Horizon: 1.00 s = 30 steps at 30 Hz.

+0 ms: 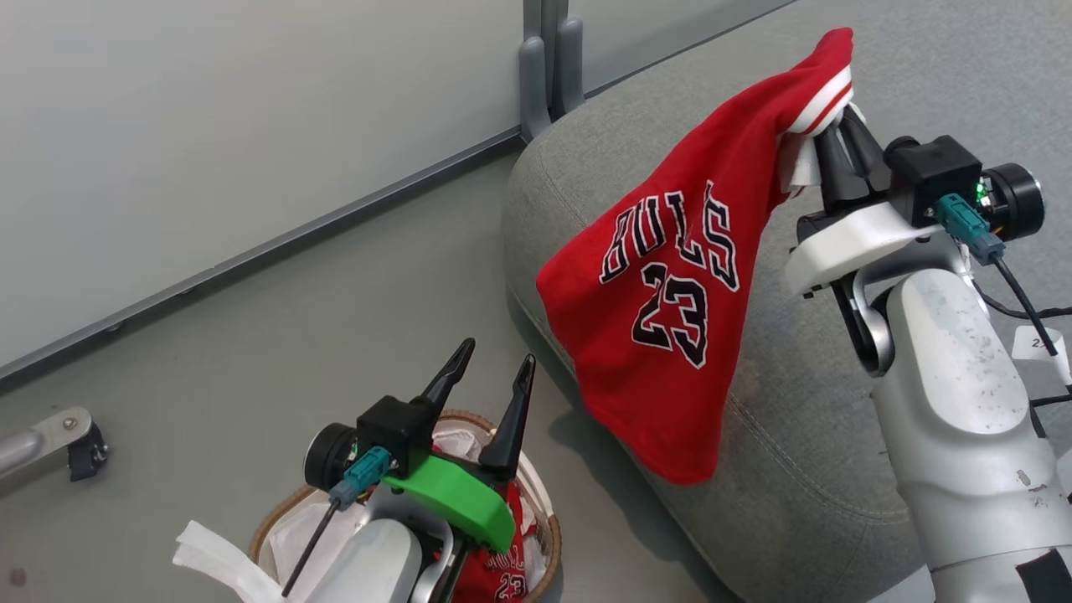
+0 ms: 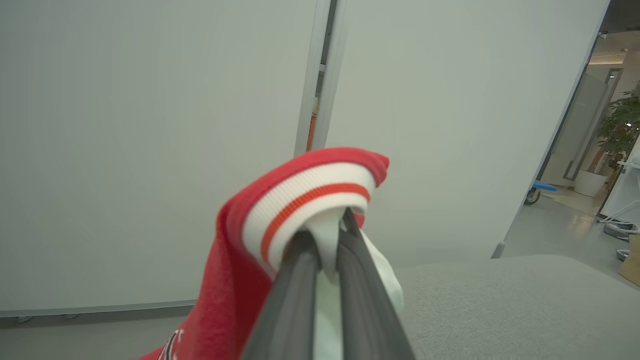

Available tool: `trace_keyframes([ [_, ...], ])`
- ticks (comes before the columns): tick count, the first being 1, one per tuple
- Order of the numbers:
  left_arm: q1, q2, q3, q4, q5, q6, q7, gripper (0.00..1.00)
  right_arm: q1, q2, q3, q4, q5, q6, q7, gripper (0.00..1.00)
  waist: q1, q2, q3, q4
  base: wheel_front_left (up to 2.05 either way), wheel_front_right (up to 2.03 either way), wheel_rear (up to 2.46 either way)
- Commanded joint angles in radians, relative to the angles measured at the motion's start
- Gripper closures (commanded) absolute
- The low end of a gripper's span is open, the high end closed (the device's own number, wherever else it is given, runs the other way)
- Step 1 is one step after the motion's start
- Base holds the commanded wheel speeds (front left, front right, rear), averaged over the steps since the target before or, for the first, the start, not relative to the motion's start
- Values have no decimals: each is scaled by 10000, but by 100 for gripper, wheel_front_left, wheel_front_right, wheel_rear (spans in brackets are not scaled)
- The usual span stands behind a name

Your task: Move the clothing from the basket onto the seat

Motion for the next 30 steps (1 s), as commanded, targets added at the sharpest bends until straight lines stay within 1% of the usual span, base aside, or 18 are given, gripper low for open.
trace_keyframes([
  [1,-72,49,-51,-54,-67,-30,-5,0,-236,-42,-104,5,-30,-12,-25,100,0,-1,291,4,0,0,0],
  [5,-352,69,-191,-68,47,-30,-5,0,-741,-236,-393,162,-29,-10,-25,100,0,-1,748,321,0,0,0],
  [8,-539,149,-264,-90,131,-29,-5,0,-1480,-595,-675,288,-12,-12,-25,100,0,-1,1217,649,0,0,0],
  [10,-714,212,-313,-158,190,-29,-5,0,-2137,-891,-876,434,11,-12,-25,100,0,-1,1589,904,0,0,0],
  [15,-1231,402,-283,-442,417,-29,-5,0,-4229,-1917,-1238,896,-229,-12,-23,100,0,-1,2752,1506,0,0,0],
  [21,-1937,577,-221,-774,669,-30,-5,0,-6467,-2971,-1697,1453,-406,-12,152,100,0,-1,4254,2005,0,0,0],
  [25,-2294,575,-170,-934,761,-30,-7,0,-7050,-3312,-1985,1774,-587,-10,96,100,0,-1,5020,2227,0,0,0],
  [28,-2423,557,-107,-987,824,-30,-6,0,-6749,-3421,-2175,2021,-678,-12,24,100,0,-1,5419,2298,0,0,0],
  [30,-2485,573,-89,-1012,885,-30,-6,0,-6319,-3338,-2384,2259,-640,-12,-5,100,0,-1,5623,2296,0,0,0],
])
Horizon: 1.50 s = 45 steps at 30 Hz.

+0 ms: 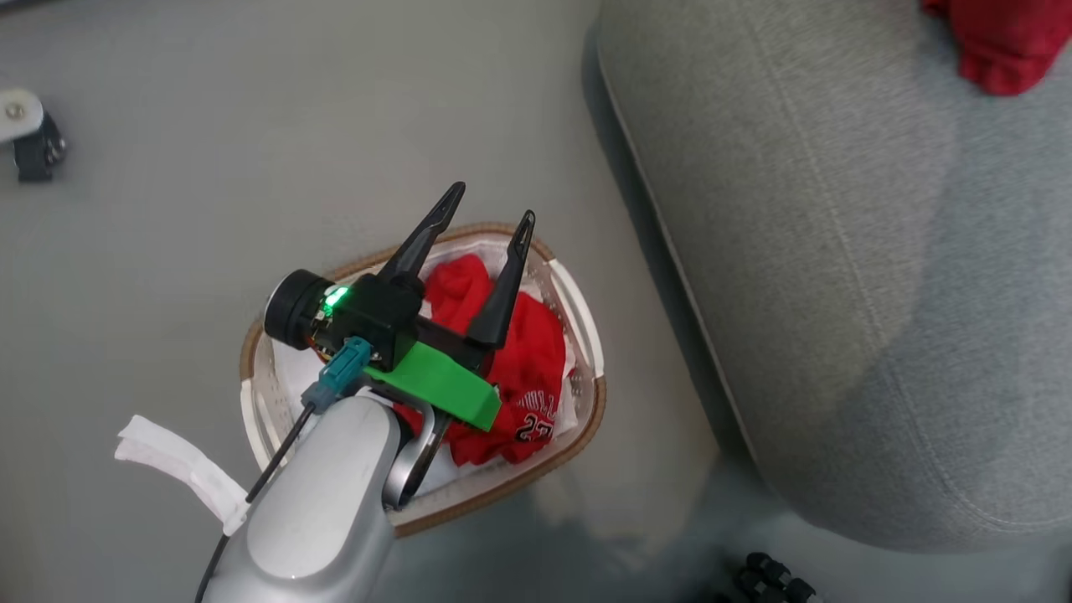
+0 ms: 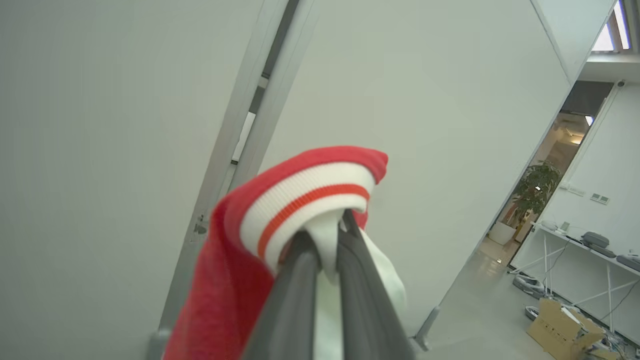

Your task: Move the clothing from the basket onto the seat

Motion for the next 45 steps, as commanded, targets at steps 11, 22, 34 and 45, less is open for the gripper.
trace_keyframes([
  [11,-230,211,190,-5,227,-28,-6,0,2991,942,-722,422,23,-14,-73,100,-2,0,1504,355,0,0,0],
  [22,34,315,390,100,142,-28,-6,0,4798,1580,-965,-203,118,-14,-73,0,-2,0,1178,150,0,0,0],
  [34,609,207,1278,47,49,-29,-6,0,6434,1781,-786,-700,-110,-14,-74,0,-2,0,-456,299,0,0,0],
  [45,1899,-161,2420,-88,-2,-29,-5,0,7147,1907,77,-1026,9,-14,-73,0,-2,0,-3027,1009,0,0,0],
])
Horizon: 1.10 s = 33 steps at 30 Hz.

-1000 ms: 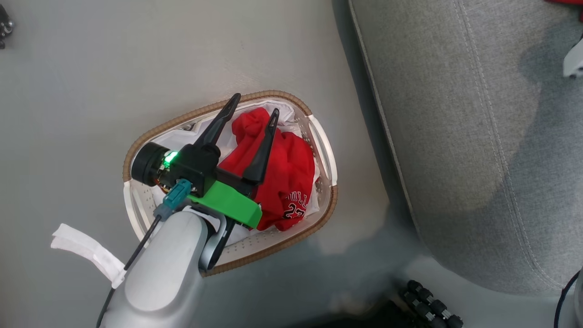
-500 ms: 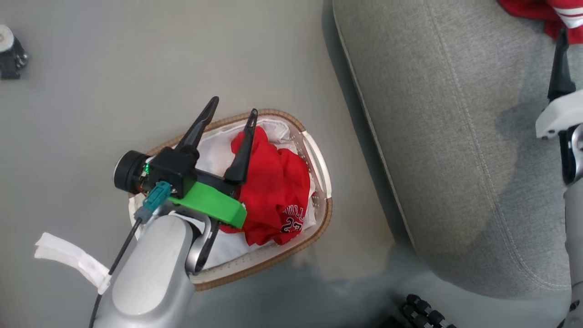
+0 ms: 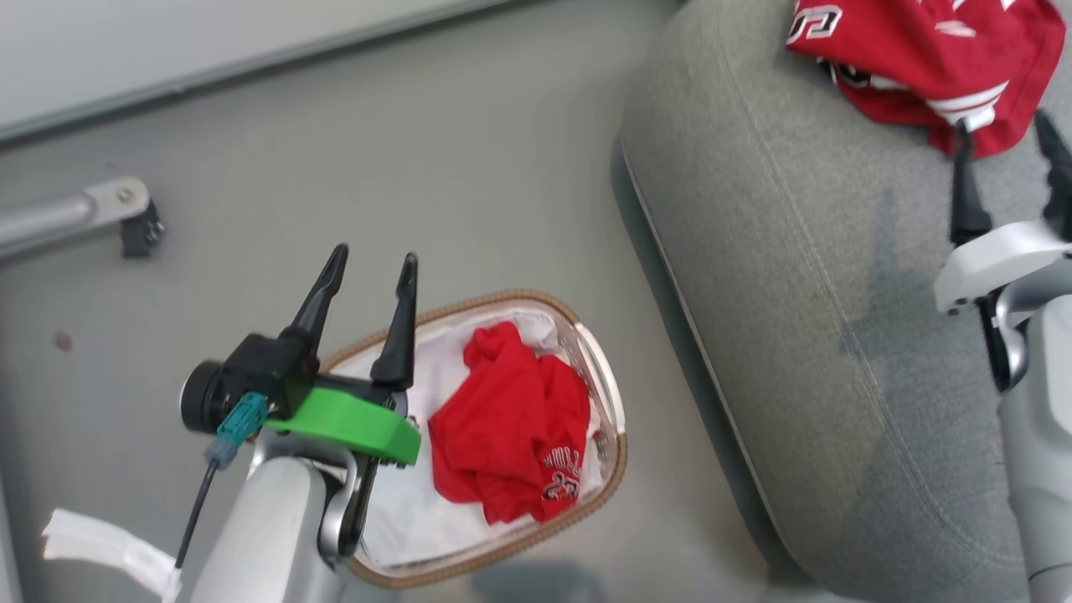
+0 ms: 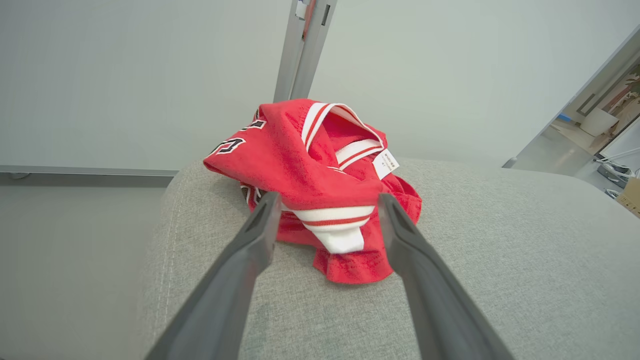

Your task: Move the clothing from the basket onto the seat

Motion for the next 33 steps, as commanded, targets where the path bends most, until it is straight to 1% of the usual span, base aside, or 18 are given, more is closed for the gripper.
trace_keyframes([
  [1,385,-35,190,-23,-26,-29,-5,0,281,37,155,-39,109,-14,-36,0,0,0,-1458,604,0,0,0],
  [4,861,-134,626,-64,-20,-29,-5,0,544,308,549,-214,244,-12,-33,0,0,0,-1991,843,0,0,0],
  [8,1466,-236,1278,-132,14,-28,-5,0,898,613,1148,-375,540,-14,-32,0,0,0,-2443,1102,0,0,0],
  [12,1986,-291,1901,-182,13,-27,-5,0,1400,955,1636,-593,831,-14,-32,0,0,0,-2772,1325,0,0,0],
  [16,2396,-340,2322,-169,-39,-28,-5,0,1974,1231,1998,-853,932,-14,-32,0,0,0,-2983,1491,0,0,0],
  [20,2753,-351,2549,-123,-95,-28,-5,0,2639,1449,2231,-1073,1106,-14,-32,0,0,0,-3155,1627,0,0,0],
  [26,3126,-357,2549,-38,-354,-28,-5,0,3615,1524,2599,-1474,1477,-12,-33,0,0,0,-3236,1707,0,0,0],
  [33,3369,-355,2434,121,-509,-28,-5,0,4400,1518,2543,-1828,1840,-12,-32,0,0,0,-3257,1697,0,0,0],
])
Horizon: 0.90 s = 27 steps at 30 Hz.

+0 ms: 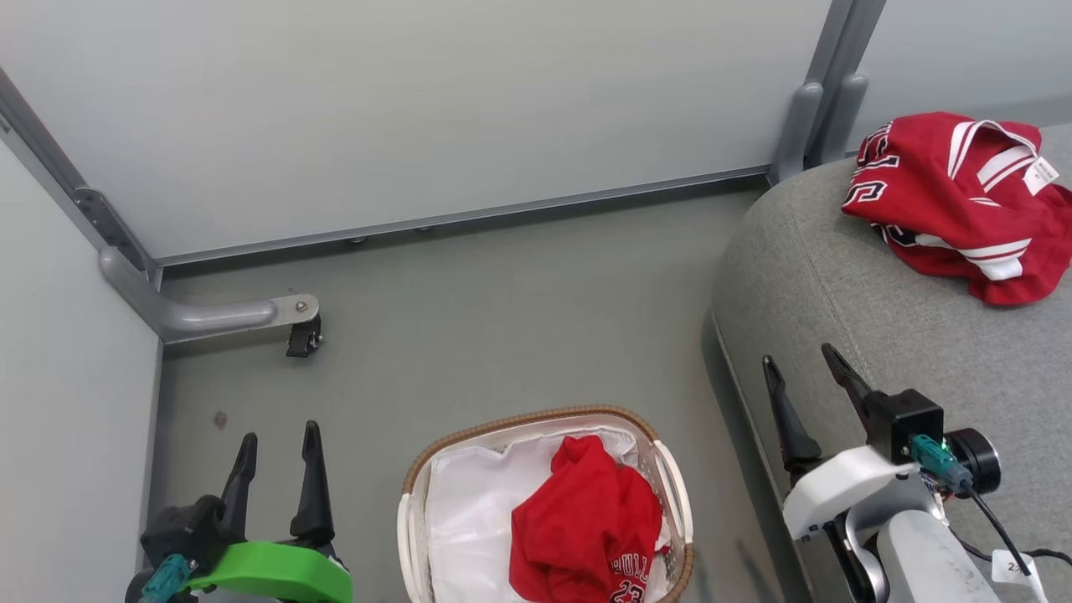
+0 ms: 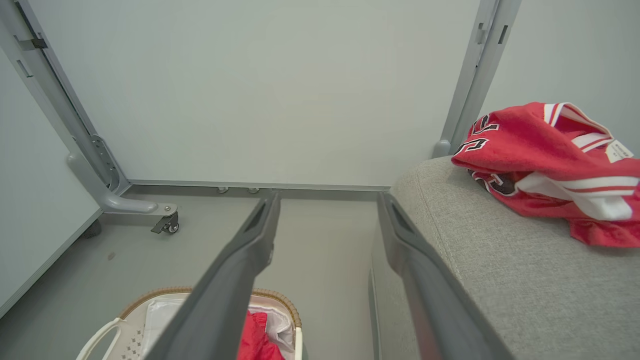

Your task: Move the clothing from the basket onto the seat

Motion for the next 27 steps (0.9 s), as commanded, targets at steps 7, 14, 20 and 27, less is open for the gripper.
trace_keyframes([
  [7,208,11,-76,123,-153,-29,-5,0,298,-39,22,-81,252,-14,-22,0,1,0,-52,-65,0,0,0],
  [14,169,12,-147,188,-100,-29,-5,0,359,-40,96,-129,309,-14,-22,0,1,0,-142,-51,0,0,0],
  [20,217,12,-151,232,-45,-29,-5,0,431,-39,86,-153,322,-14,-22,0,1,0,-217,-39,0,0,0],
  [27,217,12,-170,245,-40,-29,-5,0,430,-39,114,-178,296,-12,-22,0,1,0,-230,-41,0,0,0],
])
